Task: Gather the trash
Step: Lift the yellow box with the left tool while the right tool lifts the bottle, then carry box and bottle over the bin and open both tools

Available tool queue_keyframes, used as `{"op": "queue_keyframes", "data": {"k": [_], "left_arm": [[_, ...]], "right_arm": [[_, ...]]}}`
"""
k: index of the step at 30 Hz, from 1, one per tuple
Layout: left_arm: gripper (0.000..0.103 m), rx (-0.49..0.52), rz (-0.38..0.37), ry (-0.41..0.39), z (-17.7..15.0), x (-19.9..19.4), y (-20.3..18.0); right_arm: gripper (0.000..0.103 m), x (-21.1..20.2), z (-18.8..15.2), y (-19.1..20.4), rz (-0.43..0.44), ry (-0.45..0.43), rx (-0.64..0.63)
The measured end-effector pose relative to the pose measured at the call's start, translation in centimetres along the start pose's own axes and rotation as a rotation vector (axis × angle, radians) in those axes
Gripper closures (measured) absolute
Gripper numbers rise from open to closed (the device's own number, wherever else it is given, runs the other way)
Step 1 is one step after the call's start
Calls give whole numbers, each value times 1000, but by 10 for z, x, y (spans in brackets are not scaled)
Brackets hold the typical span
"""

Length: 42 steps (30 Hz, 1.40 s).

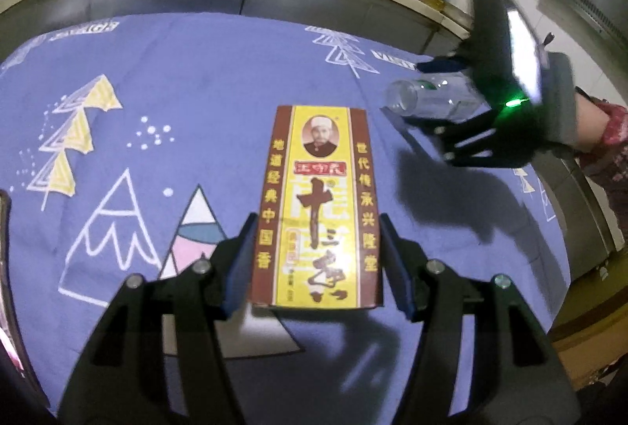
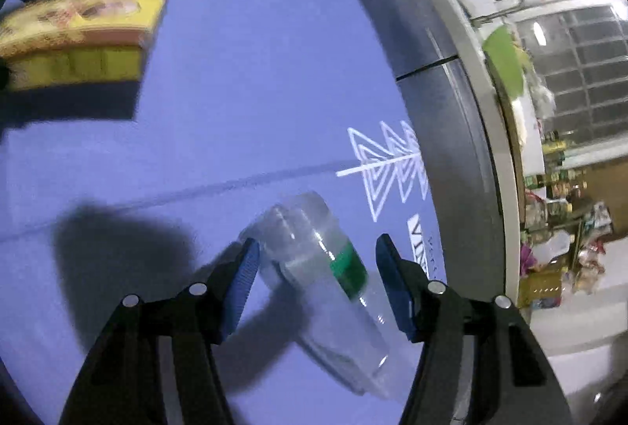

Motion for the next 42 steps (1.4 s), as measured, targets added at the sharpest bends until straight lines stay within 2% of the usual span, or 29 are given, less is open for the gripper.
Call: {"op": "queue_keyframes", "data": {"k": [3, 6, 8, 9, 10, 11, 15, 17, 20, 25, 29, 35, 39, 42], "left_arm": [[46, 17, 2, -5, 0, -4, -6], [46, 43, -5, 0, -1, -4, -14], [46, 48, -17, 2, -1, -3, -18], [46, 48, -24, 2, -1, -2, -21], [46, 49, -34, 2, -1, -2, -26], [46, 52, -42, 3, 1, 0, -30], [46, 78, -92, 13, 1, 4, -54], [46, 106, -116, 22, 0, 6, -69], [46, 158, -141, 54, -4, 15, -95], [46, 229, -188, 107, -3, 33, -141], [46, 304, -231, 158, 2, 58, -189], [46, 407, -341, 229, 20, 109, -287], [46, 485, -423, 275, 31, 150, -362], [46, 512, -472, 326, 34, 187, -408]], "right_arm": [[60, 0, 0, 5, -38, -10, 18], [62, -23, -4, -8, -46, -80, 144], [63, -53, -12, -29, 1, -148, 307], [64, -79, -25, -49, 50, -206, 456], [64, -93, -33, -60, 81, -239, 541], [65, -115, -52, -78, 130, -295, 690], [67, -161, -128, -112, 279, -415, 1121], [67, -171, -168, -113, 301, -432, 1286], [67, -178, -214, -106, 299, -435, 1450], [67, -192, -276, -106, 219, -427, 1588], [67, -195, -321, -110, 152, -397, 1629], [67, -189, -406, -128, 23, -316, 1690], [67, -196, -478, -141, -123, -257, 1736], [67, -193, -522, -146, -201, -211, 1758]]}}
Point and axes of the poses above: each gripper's, at about its wrist camera, not at the fingertips, and x roughly the way its jaws point, y to its left, z to its top, the point moved 3 cm from there along x, roughly the way its jaws point, and after that the axes turned 10 degrees about -z, right-handed, at the moved point
